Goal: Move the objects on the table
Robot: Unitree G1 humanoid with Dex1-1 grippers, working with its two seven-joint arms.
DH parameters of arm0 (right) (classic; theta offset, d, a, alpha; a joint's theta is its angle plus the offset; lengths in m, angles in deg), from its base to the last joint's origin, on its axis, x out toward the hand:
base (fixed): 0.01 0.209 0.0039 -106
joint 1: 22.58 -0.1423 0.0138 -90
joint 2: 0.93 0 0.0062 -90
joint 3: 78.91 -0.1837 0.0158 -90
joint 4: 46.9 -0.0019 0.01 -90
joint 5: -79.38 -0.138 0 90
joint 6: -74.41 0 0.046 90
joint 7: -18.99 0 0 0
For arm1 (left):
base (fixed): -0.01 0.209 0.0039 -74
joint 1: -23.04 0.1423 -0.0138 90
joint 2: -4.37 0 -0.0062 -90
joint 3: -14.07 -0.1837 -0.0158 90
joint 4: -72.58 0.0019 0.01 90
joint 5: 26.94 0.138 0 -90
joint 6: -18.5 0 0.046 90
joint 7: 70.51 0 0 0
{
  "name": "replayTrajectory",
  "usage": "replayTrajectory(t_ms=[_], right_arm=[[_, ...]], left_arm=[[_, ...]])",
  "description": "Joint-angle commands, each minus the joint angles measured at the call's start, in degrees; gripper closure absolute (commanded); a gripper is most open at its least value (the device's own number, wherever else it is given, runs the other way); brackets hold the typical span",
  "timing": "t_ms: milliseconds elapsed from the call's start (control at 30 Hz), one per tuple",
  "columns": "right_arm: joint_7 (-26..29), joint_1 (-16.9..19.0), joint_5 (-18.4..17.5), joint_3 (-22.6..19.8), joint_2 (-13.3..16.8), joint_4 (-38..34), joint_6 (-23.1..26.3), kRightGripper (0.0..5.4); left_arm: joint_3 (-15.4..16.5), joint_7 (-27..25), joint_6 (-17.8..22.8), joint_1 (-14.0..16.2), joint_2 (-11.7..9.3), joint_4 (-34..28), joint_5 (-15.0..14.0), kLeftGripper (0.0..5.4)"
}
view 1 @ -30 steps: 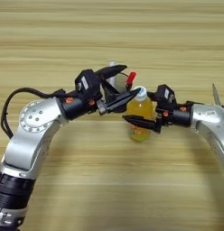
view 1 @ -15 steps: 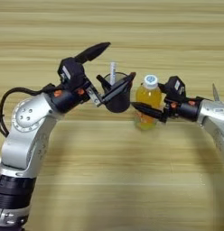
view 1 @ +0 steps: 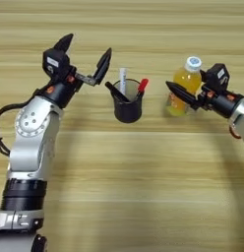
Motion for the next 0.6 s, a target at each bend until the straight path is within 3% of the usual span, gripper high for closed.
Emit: replayTrajectory(t_ms=[33, 167, 367, 433, 600], right_arm=[[-3.64, -3.55, 2.22, -1.16, -0.44, 3.64, -3.26, 1.87], [-8.83, -5.64, 4.52, -2.07, -1.68, 9.53, -5.98, 1.87], [-14.38, -6.58, 9.2, -1.35, -3.02, 17.12, -11.75, 1.87], [-15.49, -6.62, 10.54, -0.88, -3.31, 19.25, -13.51, 1.87], [-17.06, -6.97, 11.7, -0.94, -4.43, 24.35, -16.57, 1.87]], left_arm=[[1.5, 7.13, -3.93, -2.13, 0.55, 7.49, 5.67, 0.0], [1.25, 12.33, -8.76, -1.8, 2.04, 15.05, 9.32, 0.0], [3.29, 17.35, -13.93, -3.07, 3.36, 23.39, 10.02, 0.0], [4.02, 17.49, -14.53, -3.53, 3.72, 25.56, 8.83, 0.0], [4.13, 18.2, -19.8, -4.49, 3.8, 30.59, 9.64, 0.0]])
